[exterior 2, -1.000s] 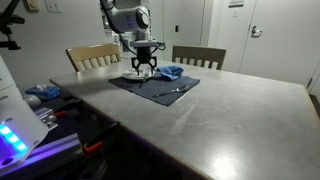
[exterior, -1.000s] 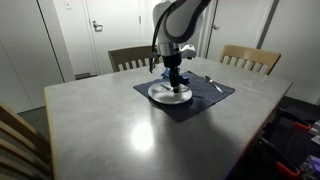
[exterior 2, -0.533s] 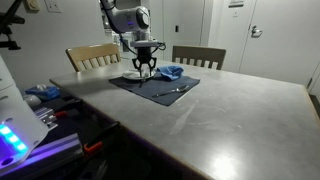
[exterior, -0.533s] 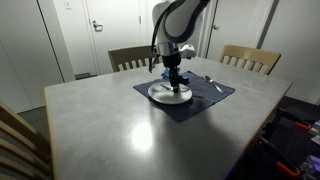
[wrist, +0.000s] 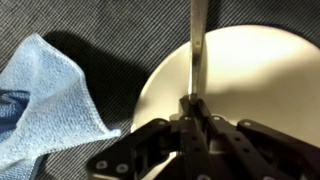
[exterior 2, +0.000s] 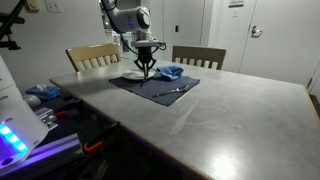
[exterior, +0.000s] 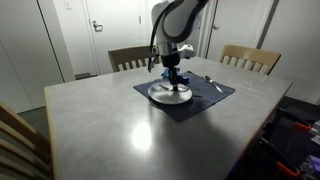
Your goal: Put the fork on the plate on the blue mat
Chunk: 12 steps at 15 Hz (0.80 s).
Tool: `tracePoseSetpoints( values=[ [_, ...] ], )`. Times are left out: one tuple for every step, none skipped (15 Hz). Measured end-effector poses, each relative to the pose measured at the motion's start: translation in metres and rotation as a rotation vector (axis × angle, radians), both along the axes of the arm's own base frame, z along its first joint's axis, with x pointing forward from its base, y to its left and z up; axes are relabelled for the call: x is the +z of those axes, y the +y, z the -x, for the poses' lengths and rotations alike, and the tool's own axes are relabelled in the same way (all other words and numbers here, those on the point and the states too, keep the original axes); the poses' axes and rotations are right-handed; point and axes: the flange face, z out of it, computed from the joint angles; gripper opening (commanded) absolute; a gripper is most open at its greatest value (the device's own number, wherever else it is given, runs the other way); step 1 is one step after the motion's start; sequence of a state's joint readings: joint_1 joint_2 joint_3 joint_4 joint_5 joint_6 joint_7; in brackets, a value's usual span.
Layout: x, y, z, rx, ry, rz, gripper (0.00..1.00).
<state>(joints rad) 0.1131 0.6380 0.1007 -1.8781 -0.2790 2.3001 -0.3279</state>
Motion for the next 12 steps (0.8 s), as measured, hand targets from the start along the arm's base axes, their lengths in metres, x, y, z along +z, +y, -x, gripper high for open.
tracePoseSetpoints(
  values=[
    [0.0,0.0,-0.0001,0.0,0.001,0.0,0.02],
    [0.0,0.0,-0.0001,0.0,0.001,0.0,0.02],
    [0.0,-0.0001,-0.0001,0.0,0.002,0.001,0.02],
    [-0.0001,-0.0002,0.0002,-0.002,0.005,0.002,0.02],
    [-0.0003,-0.0006,0.0007,-0.004,0.013,0.004,0.02],
    [-0.0003,-0.0011,0.0015,-0.013,0.025,0.004,0.02],
    [0.0,-0.0012,0.0019,-0.025,0.034,-0.001,0.02],
    [0.0007,-0.0013,0.0022,-0.039,0.041,-0.008,0.02],
    [0.0021,-0.0017,0.0022,-0.053,0.045,-0.016,0.02],
    [0.004,-0.0025,0.0017,-0.067,0.046,-0.025,0.02],
    [0.0063,-0.0039,0.0009,-0.08,0.044,-0.033,0.02],
    [0.0097,-0.0058,-0.0004,-0.095,0.04,-0.04,0.02]
  ],
)
